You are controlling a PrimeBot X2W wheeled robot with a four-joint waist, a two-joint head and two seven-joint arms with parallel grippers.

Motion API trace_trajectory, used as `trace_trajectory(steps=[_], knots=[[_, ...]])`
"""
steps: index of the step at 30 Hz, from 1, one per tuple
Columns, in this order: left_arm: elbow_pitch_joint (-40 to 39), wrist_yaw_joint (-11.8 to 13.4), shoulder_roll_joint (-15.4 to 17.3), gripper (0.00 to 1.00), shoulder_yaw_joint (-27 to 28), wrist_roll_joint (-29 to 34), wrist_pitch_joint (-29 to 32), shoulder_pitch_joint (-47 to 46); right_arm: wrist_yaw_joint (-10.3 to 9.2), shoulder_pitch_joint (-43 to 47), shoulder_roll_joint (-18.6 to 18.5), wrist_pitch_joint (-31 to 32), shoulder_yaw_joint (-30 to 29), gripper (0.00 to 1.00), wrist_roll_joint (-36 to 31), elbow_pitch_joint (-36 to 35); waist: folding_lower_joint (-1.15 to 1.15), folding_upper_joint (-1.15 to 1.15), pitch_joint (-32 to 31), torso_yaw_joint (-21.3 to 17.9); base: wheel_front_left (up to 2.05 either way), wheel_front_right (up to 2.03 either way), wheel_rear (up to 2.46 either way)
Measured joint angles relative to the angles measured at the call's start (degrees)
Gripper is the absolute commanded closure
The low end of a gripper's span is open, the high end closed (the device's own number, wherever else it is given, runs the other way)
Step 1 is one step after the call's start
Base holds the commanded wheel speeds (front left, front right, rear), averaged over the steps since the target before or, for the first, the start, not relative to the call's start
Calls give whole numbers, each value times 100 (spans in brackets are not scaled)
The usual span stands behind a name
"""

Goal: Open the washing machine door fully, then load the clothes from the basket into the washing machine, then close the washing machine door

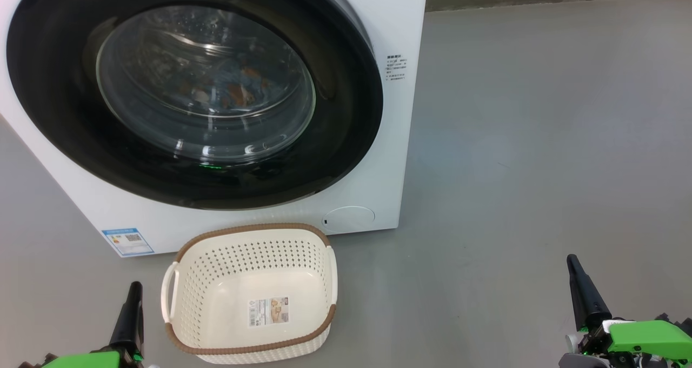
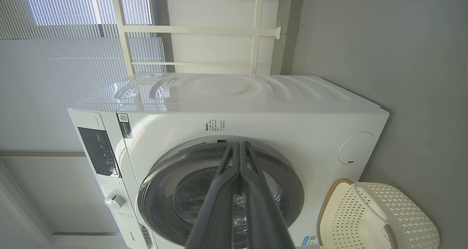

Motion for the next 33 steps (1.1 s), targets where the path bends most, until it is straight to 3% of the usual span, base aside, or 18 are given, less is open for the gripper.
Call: trace_trajectory(steps=[33], knots=[[0,0,0,100,0,0,0,0,0,0,0,0,0,100,0,0,0,0,0,0,0,0,0]])
